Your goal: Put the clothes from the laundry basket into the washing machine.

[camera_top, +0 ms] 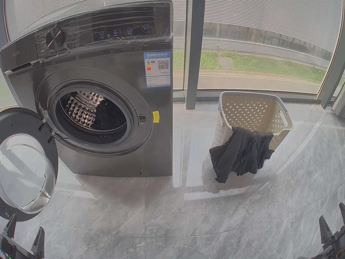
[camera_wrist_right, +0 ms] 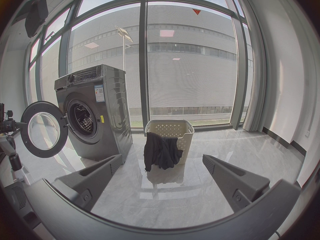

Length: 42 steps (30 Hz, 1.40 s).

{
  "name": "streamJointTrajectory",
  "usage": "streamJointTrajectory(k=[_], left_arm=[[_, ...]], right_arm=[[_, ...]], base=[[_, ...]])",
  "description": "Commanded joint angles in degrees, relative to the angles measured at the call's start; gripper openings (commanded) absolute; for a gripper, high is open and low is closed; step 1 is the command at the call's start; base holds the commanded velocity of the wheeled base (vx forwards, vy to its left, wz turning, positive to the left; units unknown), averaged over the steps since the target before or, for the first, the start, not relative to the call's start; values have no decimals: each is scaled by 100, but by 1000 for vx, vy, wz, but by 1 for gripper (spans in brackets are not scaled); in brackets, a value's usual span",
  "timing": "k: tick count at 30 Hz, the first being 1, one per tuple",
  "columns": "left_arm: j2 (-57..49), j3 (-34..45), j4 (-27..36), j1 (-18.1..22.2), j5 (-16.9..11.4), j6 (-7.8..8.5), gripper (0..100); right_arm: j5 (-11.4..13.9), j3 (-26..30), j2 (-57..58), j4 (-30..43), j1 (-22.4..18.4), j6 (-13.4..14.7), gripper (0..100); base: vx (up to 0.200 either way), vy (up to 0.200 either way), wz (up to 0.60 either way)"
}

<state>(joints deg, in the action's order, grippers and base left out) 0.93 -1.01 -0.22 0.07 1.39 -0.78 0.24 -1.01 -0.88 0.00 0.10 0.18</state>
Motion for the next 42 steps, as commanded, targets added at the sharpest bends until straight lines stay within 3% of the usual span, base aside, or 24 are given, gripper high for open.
streamJointTrajectory(k=[1,10,16,31,42], left_arm=[[-93,84,4,1,-7,8,100],[-93,84,-4,1,10,-1,100],[-93,84,4,1,-16,16,100],[-93,84,-4,1,-42,52,100],[-84,84,-4,1,-25,-10,100]], right_arm=[[2,92,88,0,-1,-1,100],[2,92,88,0,-1,-1,100],[2,92,88,0,-1,-1,100],[2,92,88,0,-1,-1,100],[2,92,88,0,-1,-1,100]], base=[[0,-200,0],[0,-200,0],[0,0,0],[200,0,0],[200,0,0]])
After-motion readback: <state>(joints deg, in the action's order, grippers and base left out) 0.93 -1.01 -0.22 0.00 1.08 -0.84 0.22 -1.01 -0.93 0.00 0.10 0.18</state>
